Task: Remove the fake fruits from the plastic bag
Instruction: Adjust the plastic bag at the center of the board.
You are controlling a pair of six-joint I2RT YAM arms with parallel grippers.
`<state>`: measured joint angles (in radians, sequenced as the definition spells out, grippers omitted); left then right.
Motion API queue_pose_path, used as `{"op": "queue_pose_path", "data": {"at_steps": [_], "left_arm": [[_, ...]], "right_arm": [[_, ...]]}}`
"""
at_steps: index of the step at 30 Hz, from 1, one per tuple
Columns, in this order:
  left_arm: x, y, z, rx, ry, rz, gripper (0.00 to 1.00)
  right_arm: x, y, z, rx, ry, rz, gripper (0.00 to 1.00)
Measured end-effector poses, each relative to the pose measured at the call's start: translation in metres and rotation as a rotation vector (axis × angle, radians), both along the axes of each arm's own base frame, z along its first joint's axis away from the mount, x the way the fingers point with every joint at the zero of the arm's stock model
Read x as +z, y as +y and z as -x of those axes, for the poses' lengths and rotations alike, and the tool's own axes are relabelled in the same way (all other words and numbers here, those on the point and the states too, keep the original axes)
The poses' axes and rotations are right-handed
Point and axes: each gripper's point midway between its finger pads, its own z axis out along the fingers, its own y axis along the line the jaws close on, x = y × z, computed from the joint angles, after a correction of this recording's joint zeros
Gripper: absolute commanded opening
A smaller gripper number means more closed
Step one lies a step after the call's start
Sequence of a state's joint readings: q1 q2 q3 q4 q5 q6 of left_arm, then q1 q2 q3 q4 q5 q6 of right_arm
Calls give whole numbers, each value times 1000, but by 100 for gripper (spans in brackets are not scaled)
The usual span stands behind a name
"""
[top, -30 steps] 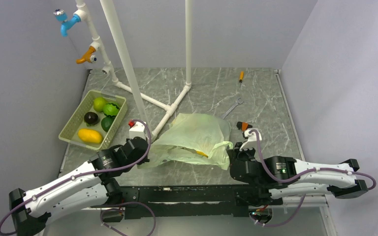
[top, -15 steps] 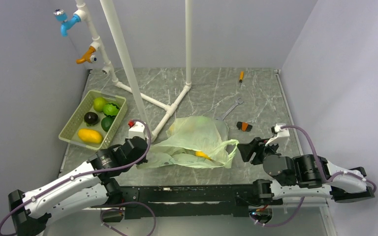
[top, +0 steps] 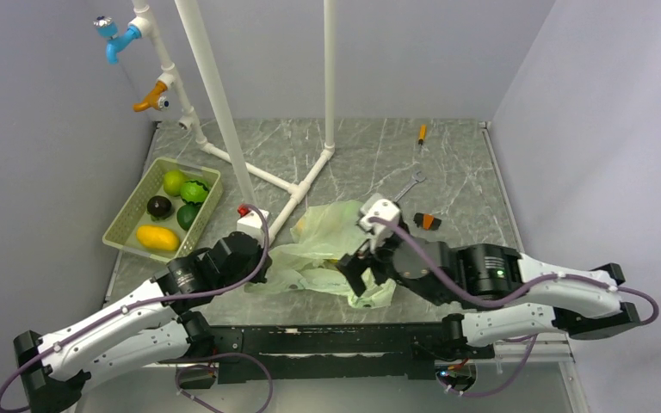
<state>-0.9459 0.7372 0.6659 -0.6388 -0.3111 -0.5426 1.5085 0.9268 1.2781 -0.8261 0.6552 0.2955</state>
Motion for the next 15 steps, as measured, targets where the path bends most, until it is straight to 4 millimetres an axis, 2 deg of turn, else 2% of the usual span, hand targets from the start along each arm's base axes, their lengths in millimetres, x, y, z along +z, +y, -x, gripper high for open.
{"op": "queue_pose_path", "data": {"at_steps": [3, 5, 9, 12, 15], "left_arm": [[17, -5, -4, -3, -31, 34, 0], [28, -7, -5, -4, -53, 64, 0], [47, -10, -8, -4, -102, 133, 0], [56, -13, -8, -8, -121, 168, 0], [58, -17, -8, -20, -121, 183, 0]], "right_arm": [[4, 26, -1, 56, -38, 48, 99], [4, 35, -6, 76, -44, 62, 99], [-5, 39, -43, 29, -1, 60, 97], [-36, 42, -70, -21, 59, 107, 99], [-90, 47, -76, -27, 141, 224, 99]]}}
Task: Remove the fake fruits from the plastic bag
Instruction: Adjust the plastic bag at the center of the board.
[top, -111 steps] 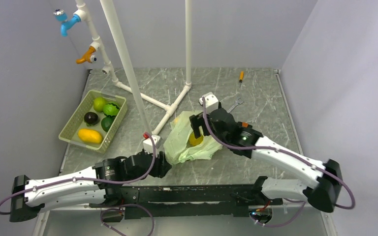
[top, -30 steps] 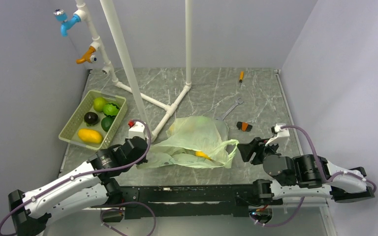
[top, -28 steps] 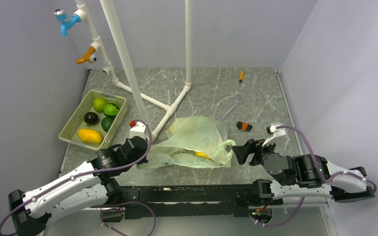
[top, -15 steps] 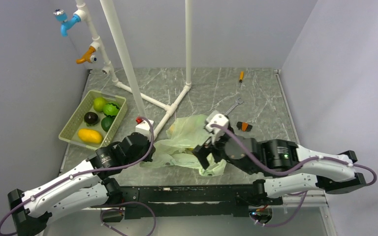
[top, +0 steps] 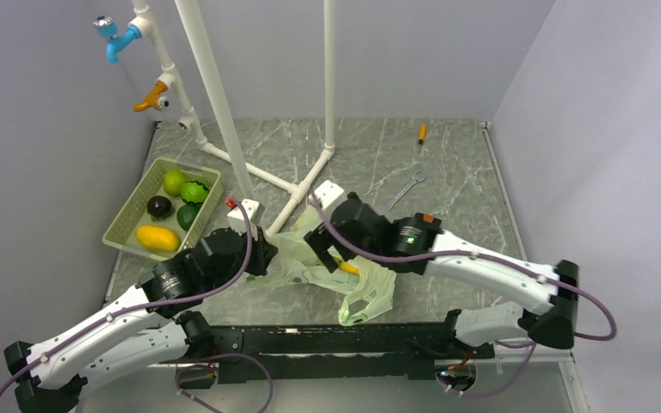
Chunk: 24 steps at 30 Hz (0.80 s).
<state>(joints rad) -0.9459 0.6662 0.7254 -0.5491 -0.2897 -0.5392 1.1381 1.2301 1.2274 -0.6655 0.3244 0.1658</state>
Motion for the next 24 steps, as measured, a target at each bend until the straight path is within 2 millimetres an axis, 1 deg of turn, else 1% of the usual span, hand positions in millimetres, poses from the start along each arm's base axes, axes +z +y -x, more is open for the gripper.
{"op": "queue_pose_path", "data": {"at_steps": [1, 3, 4, 5, 8, 10, 12, 13, 14, 17, 19, 21, 22, 23, 24], "left_arm": [[0, -1, 0, -5, 2, 3, 0], [0, -4, 0, -12, 5, 8, 0], [-1, -5, 1, -14, 7, 8, 0], [-1, -5, 1, -19, 10, 10, 0], [-1, -6, 2, -26, 12, 14, 0], [0, -7, 3, -29, 12, 16, 0], [-1, -6, 4, -32, 12, 20, 0], [-2, -6, 4, -32, 13, 20, 0], [-3, -5, 5, -31, 13, 22, 0], [-6, -3, 7, -28, 16, 30, 0], [-10, -1, 9, -22, 26, 32, 0], [-17, 1, 11, -16, 42, 27, 0], [-21, 2, 12, -12, 54, 23, 0], [-25, 3, 13, -9, 64, 18, 0], [-30, 5, 14, -6, 76, 9, 0]], "right_arm": [[-16, 1, 1, 1, 25, 36, 99], [-58, -3, 4, -16, 88, 125, 99], [-73, -8, 6, -29, 107, 160, 99], [-83, -14, 7, -44, 116, 183, 99], [-106, -33, 7, -102, 121, 250, 99], [-113, -42, 3, -149, 108, 279, 99], [-117, -51, -6, -226, 72, 312, 98], [-120, -55, -11, -265, 55, 330, 91], [-122, -61, -16, -310, 32, 353, 82], [-124, -78, -31, -421, -38, 414, 46], [-118, -85, -38, -460, -79, 422, 30], [-109, -86, -44, -480, -116, 403, 9], [-102, -86, -46, -479, -131, 385, 3], [-95, -84, -49, -474, -145, 361, 0], [-86, -82, -51, -465, -158, 332, 0]]}}
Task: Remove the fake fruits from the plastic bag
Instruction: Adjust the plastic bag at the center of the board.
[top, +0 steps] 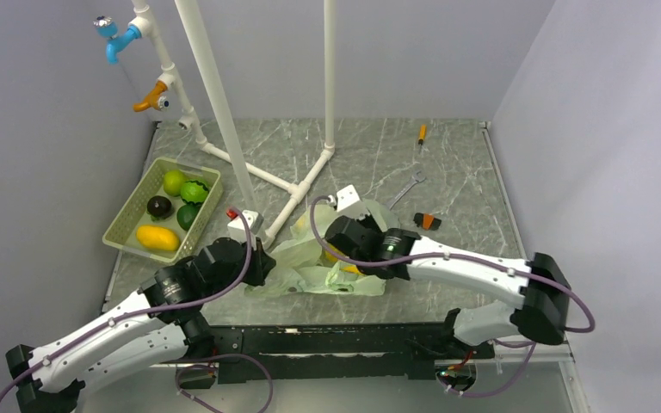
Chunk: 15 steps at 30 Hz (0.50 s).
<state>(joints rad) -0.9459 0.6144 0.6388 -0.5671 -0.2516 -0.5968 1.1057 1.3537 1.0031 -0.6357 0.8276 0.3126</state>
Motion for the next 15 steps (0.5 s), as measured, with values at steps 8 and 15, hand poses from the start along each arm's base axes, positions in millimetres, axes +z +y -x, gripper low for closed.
{"op": "queue_pose_path", "data": {"at_steps": [8, 15], "left_arm": [[-4, 7, 7, 14, 29, 4, 38], [45, 6, 23, -111, -21, 23, 86]], "right_arm": [[54, 4, -4, 102, -71, -187, 0], [44, 8, 5, 171, 7, -274, 0]]}}
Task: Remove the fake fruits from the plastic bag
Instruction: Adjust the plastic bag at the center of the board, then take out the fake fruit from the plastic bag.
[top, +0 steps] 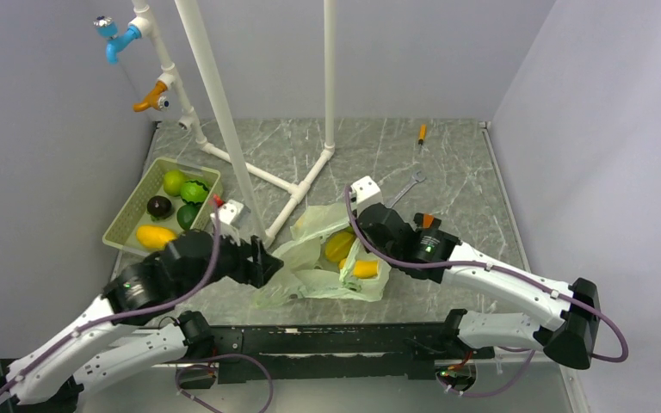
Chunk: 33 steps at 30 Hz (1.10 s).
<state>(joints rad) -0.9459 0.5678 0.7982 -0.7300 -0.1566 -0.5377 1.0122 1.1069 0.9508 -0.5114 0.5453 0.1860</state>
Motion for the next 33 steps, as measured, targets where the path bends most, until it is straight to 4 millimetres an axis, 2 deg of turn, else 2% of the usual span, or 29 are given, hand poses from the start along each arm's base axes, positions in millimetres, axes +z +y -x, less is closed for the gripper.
{"op": "queue_pose_path", "data": {"at_steps": [5, 8, 10, 13, 16, 19, 21, 24, 29, 33], "left_arm": [[101, -19, 12, -142, -151, 193, 93], [127, -36, 23, -255, -188, 267, 86], [127, -53, 25, -324, -172, 280, 73], [105, -83, 21, -390, -121, 267, 66], [49, -111, 23, -417, -41, 169, 62], [2, -126, 35, -432, 6, 50, 61], [-12, -132, 39, -423, -4, 9, 61], [-24, -140, 32, -356, -54, 5, 58], [-63, -145, 6, -197, -108, -100, 55], [-83, -146, -10, -113, -141, -177, 56]], "right_arm": [[-5, 11, 7, 46, 38, -40, 0], [-5, 15, 8, 56, 47, -61, 0], [-5, 18, 10, 68, 57, -74, 0], [-5, 21, 12, 82, 68, -86, 0], [-4, 22, 13, 88, 73, -93, 0], [-3, 22, 14, 87, 73, -105, 0], [-2, 20, 14, 86, 72, -112, 0], [-1, 16, 15, 85, 71, -125, 0], [1, 12, 15, 77, 67, -143, 0], [-2, 10, 17, 78, 72, -142, 0]]}}
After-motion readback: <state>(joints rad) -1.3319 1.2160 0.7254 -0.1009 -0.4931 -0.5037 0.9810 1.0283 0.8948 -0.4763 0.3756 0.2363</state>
